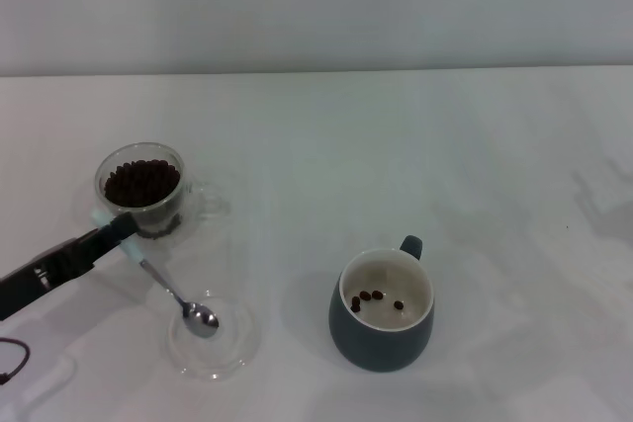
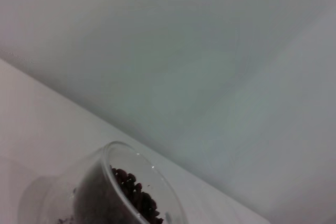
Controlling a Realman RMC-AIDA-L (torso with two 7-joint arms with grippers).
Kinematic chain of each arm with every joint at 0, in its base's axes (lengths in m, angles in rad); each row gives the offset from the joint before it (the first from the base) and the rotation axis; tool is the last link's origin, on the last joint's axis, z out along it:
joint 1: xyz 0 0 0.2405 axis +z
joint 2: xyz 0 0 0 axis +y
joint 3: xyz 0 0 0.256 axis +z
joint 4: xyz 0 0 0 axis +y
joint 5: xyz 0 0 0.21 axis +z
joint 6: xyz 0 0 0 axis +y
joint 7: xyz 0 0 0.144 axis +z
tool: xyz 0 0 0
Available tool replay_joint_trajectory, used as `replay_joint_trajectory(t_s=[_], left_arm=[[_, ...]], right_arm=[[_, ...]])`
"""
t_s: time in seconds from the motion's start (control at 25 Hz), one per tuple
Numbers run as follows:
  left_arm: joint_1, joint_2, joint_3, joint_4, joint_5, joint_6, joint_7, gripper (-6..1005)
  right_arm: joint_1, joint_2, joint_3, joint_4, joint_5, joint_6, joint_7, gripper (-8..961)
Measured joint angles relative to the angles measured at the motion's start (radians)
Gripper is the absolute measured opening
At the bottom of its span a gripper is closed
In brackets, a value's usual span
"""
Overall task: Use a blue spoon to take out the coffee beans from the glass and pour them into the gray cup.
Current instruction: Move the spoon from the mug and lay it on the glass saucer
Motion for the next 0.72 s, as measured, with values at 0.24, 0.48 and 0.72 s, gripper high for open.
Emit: replay_joint_trajectory(t_s=[0.24,0.48,0.72], left_arm=[[-0.046,0.0,0.004,-0.056,0.003,-0.036,0.002,134],[-0.078,-0.009,0.01,-0.078,0.033,-0.055,0.005,134],[-0.085,-0.034,0.011,-0.082,0.058,-0.066,0.018,141]], right_arm=[[0.001,0.0,-0.003,0.001,-0.001,-0.003,0.0,531],[0.003,0.0,-0.003,0.003,-0.002,-0.001,0.0,531],[0.003,0.0,-0.003,0.004,-0.002,-0.001,0.0,531]])
